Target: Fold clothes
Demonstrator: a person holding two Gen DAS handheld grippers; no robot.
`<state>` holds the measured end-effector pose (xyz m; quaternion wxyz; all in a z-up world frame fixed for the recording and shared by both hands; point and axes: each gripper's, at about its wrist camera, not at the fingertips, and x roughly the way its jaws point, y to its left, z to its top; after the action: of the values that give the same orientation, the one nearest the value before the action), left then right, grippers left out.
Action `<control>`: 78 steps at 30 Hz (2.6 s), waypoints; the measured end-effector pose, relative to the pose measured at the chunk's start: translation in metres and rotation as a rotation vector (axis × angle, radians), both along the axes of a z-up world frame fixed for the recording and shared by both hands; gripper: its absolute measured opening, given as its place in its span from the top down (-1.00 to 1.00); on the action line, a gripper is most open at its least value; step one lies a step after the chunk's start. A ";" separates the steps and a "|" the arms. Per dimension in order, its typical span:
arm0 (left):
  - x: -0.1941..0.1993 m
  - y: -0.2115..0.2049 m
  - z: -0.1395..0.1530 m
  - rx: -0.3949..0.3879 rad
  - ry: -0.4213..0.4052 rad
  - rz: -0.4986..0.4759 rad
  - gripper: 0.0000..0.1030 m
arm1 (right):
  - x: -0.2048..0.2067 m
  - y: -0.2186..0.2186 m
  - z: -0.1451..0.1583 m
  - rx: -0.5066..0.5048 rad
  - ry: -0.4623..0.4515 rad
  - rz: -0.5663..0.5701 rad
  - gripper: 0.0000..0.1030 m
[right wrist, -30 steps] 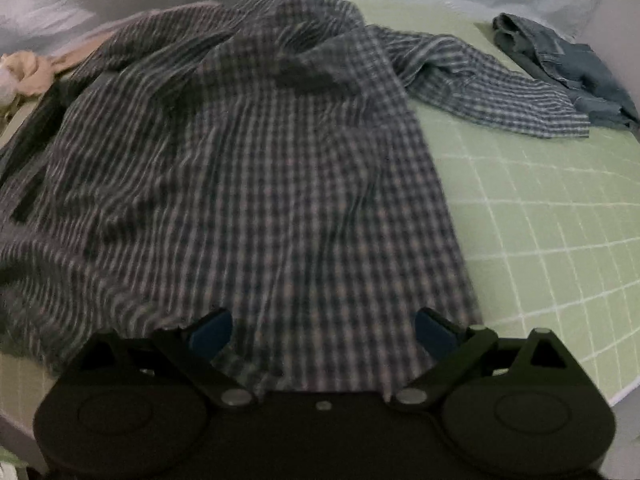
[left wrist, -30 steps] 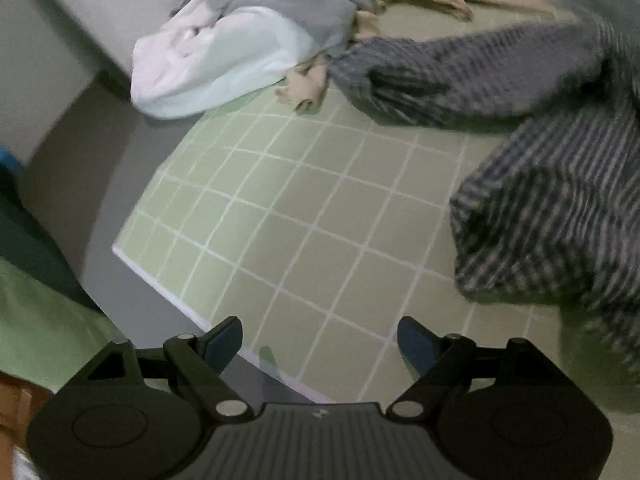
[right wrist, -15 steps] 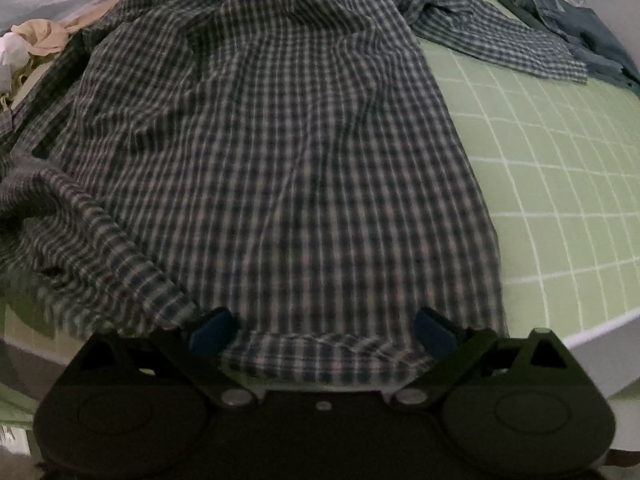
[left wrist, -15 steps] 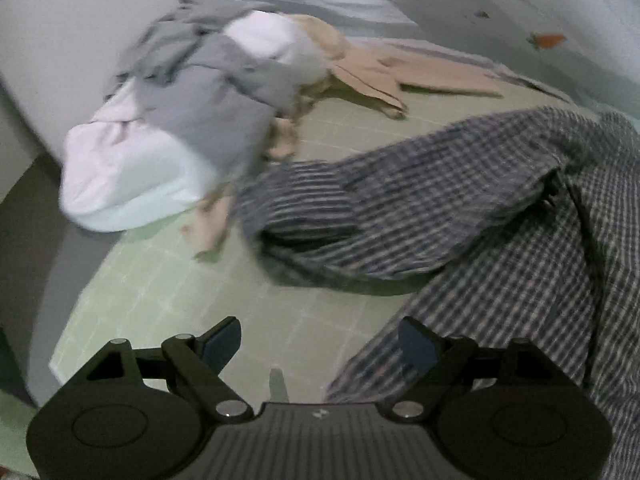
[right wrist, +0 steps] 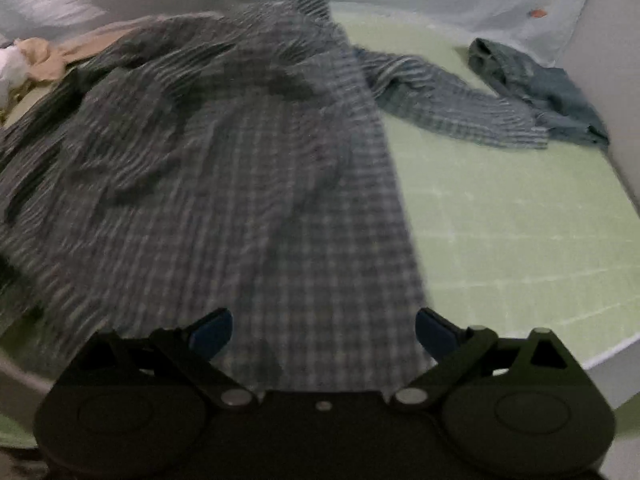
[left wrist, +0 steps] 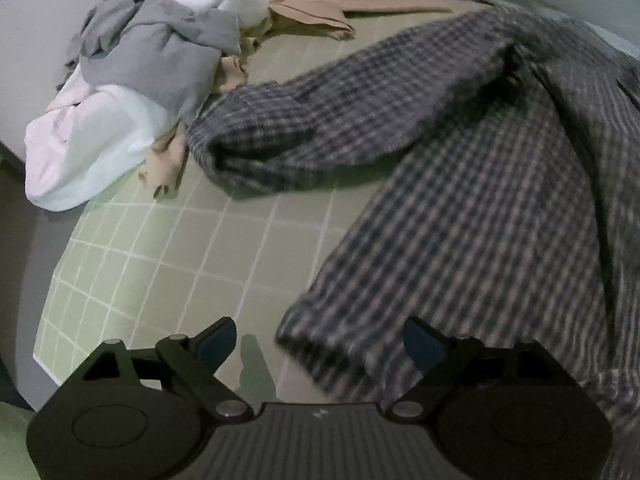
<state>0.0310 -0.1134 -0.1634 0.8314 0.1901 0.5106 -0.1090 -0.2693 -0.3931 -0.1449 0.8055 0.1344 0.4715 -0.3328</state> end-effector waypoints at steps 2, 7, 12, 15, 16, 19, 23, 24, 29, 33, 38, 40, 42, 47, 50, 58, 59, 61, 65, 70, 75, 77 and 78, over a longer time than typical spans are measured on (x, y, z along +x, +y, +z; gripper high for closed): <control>-0.011 0.006 0.000 0.026 -0.003 -0.065 -0.82 | 0.001 -0.011 -0.007 0.012 -0.006 -0.033 -0.93; -0.029 0.019 0.000 0.118 -0.035 -0.137 -0.93 | 0.005 -0.031 -0.024 0.032 0.018 -0.072 -0.92; -0.020 0.033 0.012 0.074 -0.075 -0.053 -0.93 | 0.006 -0.031 -0.034 -0.010 0.063 -0.036 -0.84; -0.002 0.039 0.014 0.004 -0.053 0.031 -0.92 | 0.005 -0.033 -0.034 0.004 0.036 -0.048 -0.72; 0.005 0.037 0.011 0.004 -0.038 0.049 -0.88 | 0.006 -0.034 -0.034 0.009 0.029 -0.048 -0.62; 0.016 0.027 0.004 0.001 -0.007 0.045 -0.68 | 0.008 -0.036 -0.033 0.043 0.003 -0.049 -0.20; 0.016 0.012 0.004 -0.001 -0.016 0.007 -0.34 | 0.014 -0.033 -0.030 0.061 0.003 -0.018 0.87; 0.015 0.010 0.005 -0.010 -0.013 0.009 -0.04 | 0.016 -0.032 -0.030 0.052 0.011 -0.009 0.95; -0.003 0.007 0.006 -0.032 0.015 0.035 0.87 | 0.015 -0.031 -0.028 -0.005 0.049 0.002 0.97; -0.027 0.008 0.007 -0.007 0.039 0.045 0.92 | 0.002 -0.044 -0.024 -0.078 0.101 -0.071 0.97; -0.044 0.023 0.008 -0.008 0.095 0.080 0.91 | -0.003 -0.050 -0.027 -0.058 0.133 -0.098 0.95; -0.046 0.021 0.012 -0.009 0.084 0.060 0.80 | 0.001 -0.046 -0.027 -0.055 0.139 -0.091 0.91; -0.046 0.019 0.019 -0.020 0.064 0.032 0.62 | 0.003 -0.044 -0.024 -0.059 0.140 -0.092 0.65; -0.052 0.003 0.061 -0.084 -0.089 0.004 -0.31 | -0.012 -0.067 -0.011 -0.029 0.006 -0.097 -0.55; -0.065 -0.018 0.086 -0.159 -0.193 0.011 -0.67 | -0.017 -0.091 -0.006 -0.034 -0.104 -0.102 -0.99; -0.088 -0.121 0.094 -0.433 -0.006 0.135 -1.00 | -0.022 -0.196 0.010 0.061 -0.317 -0.193 -1.00; -0.090 -0.133 0.090 -0.452 0.027 0.143 -1.00 | -0.022 -0.209 0.011 0.075 -0.344 -0.209 -1.00; -0.096 -0.158 0.084 -0.442 0.052 0.125 -1.00 | -0.020 -0.233 0.016 0.084 -0.378 -0.233 -1.00; -0.096 -0.198 0.085 -0.310 0.004 0.059 -1.00 | 0.006 -0.266 0.017 0.065 -0.366 -0.253 -1.00; -0.071 -0.221 0.081 -0.266 -0.015 0.050 -1.00 | 0.041 -0.315 0.007 0.130 -0.415 -0.339 -0.97; -0.042 -0.247 0.067 -0.183 0.002 0.017 -1.00 | 0.085 -0.350 -0.010 0.135 -0.308 -0.434 -0.63; -0.035 -0.259 0.061 -0.165 0.028 -0.008 -1.00 | 0.091 -0.350 -0.014 0.113 -0.263 -0.437 -0.31; -0.032 -0.264 0.058 -0.160 0.039 -0.025 -1.00 | 0.093 -0.349 -0.015 0.096 -0.248 -0.432 -0.17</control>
<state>-0.0011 -0.3775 -0.1050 0.8326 0.1271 0.5137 -0.1636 -0.1768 -0.7421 -0.1604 0.7601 0.3100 0.3447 -0.4553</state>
